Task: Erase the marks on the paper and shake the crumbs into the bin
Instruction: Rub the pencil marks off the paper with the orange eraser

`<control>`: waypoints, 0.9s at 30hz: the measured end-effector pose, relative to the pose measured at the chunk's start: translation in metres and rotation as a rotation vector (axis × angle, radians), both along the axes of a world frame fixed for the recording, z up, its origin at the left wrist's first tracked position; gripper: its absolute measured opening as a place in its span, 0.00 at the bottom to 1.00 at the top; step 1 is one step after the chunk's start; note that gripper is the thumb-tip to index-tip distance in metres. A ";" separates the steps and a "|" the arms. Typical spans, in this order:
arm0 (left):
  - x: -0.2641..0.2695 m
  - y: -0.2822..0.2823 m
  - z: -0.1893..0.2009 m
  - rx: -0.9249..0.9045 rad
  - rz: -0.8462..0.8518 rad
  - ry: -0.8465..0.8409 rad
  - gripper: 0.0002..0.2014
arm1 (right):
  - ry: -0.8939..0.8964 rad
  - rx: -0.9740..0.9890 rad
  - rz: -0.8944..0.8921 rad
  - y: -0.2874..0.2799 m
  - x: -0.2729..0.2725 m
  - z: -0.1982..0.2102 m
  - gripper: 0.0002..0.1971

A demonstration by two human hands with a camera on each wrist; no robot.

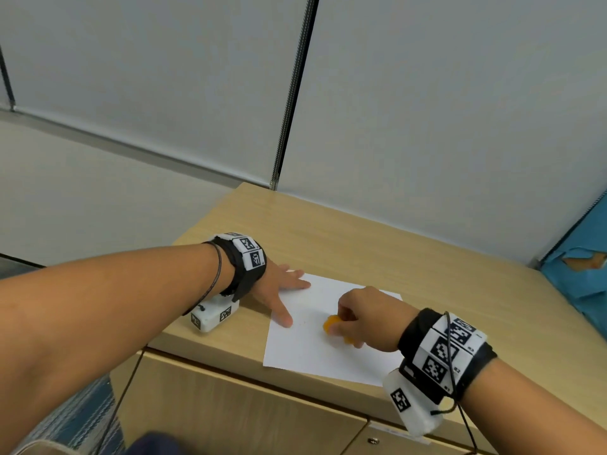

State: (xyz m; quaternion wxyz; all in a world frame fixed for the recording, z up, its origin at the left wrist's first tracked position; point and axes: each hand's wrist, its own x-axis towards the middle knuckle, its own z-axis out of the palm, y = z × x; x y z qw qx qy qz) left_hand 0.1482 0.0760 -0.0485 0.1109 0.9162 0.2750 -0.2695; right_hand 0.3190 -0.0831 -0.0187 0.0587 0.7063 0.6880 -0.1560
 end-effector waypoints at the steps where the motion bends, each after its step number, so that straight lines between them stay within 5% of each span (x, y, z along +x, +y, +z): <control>1: 0.000 -0.002 -0.002 0.014 -0.021 0.006 0.54 | 0.008 0.015 0.012 0.005 -0.002 0.003 0.16; 12: -0.003 -0.008 -0.013 0.084 -0.050 0.022 0.57 | 0.228 0.016 -0.044 0.071 -0.022 -0.014 0.07; 15: -0.004 -0.006 -0.014 0.089 -0.047 0.025 0.58 | 0.169 -0.035 0.037 0.071 -0.019 -0.015 0.15; 19: -0.005 -0.007 -0.013 0.085 -0.042 0.013 0.55 | 0.131 -0.026 0.184 0.067 -0.024 -0.016 0.11; 27: -0.006 -0.011 -0.011 0.081 -0.034 0.002 0.55 | 0.164 0.043 0.123 0.076 -0.020 -0.018 0.11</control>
